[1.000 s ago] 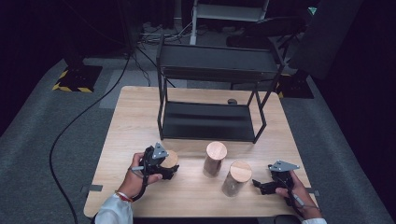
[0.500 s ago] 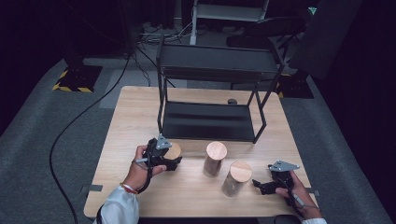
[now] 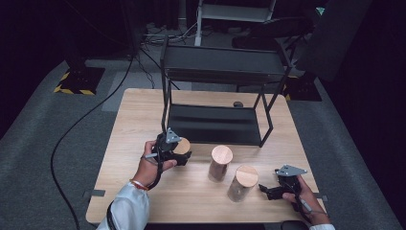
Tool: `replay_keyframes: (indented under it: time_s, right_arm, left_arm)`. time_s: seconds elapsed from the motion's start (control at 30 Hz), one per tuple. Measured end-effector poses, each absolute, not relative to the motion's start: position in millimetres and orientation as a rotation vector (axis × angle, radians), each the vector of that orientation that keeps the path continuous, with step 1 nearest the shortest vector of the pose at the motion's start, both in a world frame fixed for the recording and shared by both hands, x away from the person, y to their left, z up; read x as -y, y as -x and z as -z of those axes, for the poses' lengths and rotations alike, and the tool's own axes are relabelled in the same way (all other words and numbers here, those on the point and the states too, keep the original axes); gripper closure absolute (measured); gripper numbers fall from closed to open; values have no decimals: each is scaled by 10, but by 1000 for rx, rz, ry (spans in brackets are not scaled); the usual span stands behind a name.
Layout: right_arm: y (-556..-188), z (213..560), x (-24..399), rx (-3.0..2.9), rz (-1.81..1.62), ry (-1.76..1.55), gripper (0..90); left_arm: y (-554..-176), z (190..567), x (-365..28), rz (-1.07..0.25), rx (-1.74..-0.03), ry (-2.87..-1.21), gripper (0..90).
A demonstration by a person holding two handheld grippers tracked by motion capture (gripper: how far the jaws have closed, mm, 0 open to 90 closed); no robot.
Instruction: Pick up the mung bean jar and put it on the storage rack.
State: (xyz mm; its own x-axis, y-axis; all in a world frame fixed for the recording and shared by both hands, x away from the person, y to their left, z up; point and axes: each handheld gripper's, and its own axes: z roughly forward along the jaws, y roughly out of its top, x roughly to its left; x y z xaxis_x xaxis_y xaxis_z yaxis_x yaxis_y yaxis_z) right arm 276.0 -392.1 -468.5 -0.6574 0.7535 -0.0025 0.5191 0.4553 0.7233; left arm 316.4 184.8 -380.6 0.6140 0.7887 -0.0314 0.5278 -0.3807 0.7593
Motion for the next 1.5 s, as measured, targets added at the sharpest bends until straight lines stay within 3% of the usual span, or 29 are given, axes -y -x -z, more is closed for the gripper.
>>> replay_keyframes:
  time_s: [1.5]
  right_arm:
    - [-2761, 4686, 3921, -2387, -1020, -1083, 0]
  left_arm:
    - [-3918, 3537, -1382, -466, -1110, -2054, 241]
